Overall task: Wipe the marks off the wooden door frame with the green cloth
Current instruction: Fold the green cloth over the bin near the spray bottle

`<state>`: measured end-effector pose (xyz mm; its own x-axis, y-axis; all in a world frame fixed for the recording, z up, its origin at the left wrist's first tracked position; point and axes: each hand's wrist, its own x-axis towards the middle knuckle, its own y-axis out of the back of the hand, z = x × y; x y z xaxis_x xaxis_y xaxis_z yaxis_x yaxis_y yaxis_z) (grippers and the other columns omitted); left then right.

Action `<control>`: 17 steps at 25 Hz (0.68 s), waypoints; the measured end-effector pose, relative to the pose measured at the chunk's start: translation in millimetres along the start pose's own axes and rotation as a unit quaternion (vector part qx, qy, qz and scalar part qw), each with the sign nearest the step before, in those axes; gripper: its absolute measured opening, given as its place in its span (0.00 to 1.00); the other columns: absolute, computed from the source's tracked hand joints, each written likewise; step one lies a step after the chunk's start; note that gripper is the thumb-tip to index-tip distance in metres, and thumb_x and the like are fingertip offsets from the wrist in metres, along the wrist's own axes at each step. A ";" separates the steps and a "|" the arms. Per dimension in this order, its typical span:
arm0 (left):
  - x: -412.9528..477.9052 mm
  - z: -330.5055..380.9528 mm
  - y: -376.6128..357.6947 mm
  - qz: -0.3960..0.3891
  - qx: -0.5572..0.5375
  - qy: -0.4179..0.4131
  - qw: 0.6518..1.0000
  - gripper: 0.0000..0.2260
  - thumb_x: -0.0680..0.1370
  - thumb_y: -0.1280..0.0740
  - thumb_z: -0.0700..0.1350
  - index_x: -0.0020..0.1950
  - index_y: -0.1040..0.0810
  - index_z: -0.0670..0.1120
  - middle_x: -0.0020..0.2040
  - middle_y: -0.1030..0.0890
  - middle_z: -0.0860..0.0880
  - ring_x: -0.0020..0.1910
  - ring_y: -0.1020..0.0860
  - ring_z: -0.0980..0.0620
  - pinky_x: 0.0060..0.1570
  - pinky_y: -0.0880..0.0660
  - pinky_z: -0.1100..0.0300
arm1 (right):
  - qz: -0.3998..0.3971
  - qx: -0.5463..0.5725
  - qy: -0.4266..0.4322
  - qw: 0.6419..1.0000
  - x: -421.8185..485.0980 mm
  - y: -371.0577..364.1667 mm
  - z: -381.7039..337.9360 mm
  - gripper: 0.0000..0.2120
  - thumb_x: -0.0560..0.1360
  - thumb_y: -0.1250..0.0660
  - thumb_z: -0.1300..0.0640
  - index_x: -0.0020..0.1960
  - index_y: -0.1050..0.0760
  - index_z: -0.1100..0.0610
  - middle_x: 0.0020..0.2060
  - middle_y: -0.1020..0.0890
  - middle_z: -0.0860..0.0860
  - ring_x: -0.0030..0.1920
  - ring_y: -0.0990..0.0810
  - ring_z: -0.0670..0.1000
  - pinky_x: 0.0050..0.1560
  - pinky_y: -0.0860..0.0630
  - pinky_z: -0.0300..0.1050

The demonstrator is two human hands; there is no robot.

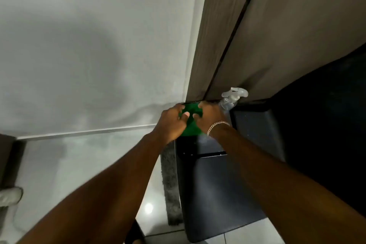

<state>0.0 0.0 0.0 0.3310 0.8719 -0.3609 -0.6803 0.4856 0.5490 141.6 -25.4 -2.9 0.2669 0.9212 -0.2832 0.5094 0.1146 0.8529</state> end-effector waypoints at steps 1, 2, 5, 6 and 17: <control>5.5 -6.0 -9.1 0.005 -0.011 0.026 1.000 0.17 0.80 0.37 0.47 0.68 0.26 0.45 0.62 0.19 0.42 0.49 0.23 0.51 0.48 0.30 0.66 | 0.001 0.014 -0.029 0.999 3.4 -12.7 6.0 0.15 0.77 0.34 0.56 0.61 0.25 0.61 0.57 0.18 0.63 0.60 0.21 0.64 0.58 0.24 0.52; 11.6 -10.4 -14.7 0.023 -0.022 0.050 0.998 0.18 0.79 0.36 0.46 0.69 0.26 0.45 0.63 0.19 0.42 0.51 0.22 0.49 0.50 0.31 0.65 | 0.017 0.043 -0.048 0.998 6.6 -22.0 9.9 0.16 0.77 0.35 0.57 0.64 0.26 0.60 0.59 0.19 0.63 0.61 0.22 0.64 0.60 0.24 0.53; 20.8 -19.8 -29.7 0.030 -0.063 0.098 0.993 0.20 0.77 0.33 0.42 0.70 0.27 0.44 0.65 0.20 0.42 0.60 0.21 0.45 0.54 0.30 0.64 | 0.054 0.104 -0.064 0.991 10.0 -50.5 17.3 0.22 0.75 0.33 0.61 0.68 0.29 0.59 0.63 0.22 0.64 0.64 0.25 0.65 0.65 0.25 0.55; 22.9 -19.9 -33.1 0.031 -0.077 0.110 0.990 0.21 0.77 0.33 0.42 0.70 0.27 0.44 0.66 0.21 0.42 0.61 0.21 0.45 0.56 0.29 0.64 | 0.059 0.120 -0.078 0.988 12.5 -55.5 19.5 0.24 0.73 0.32 0.63 0.69 0.30 0.59 0.63 0.23 0.64 0.64 0.25 0.65 0.65 0.25 0.56; 13.1 -10.3 -32.2 -0.011 -0.118 0.129 0.985 0.28 0.72 0.36 0.33 0.72 0.31 0.47 0.65 0.21 0.40 0.62 0.22 0.41 0.66 0.25 0.46 | 0.033 0.219 -0.169 0.960 3.2 -45.7 5.5 0.16 0.70 0.35 0.67 0.56 0.22 0.58 0.54 0.17 0.59 0.58 0.19 0.60 0.60 0.20 0.53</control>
<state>19.5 -4.8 -30.1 0.1912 0.8016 -0.5665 -0.8181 0.4490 0.3592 123.7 -29.8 -45.2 0.5234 0.7389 -0.4244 0.7579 -0.1761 0.6281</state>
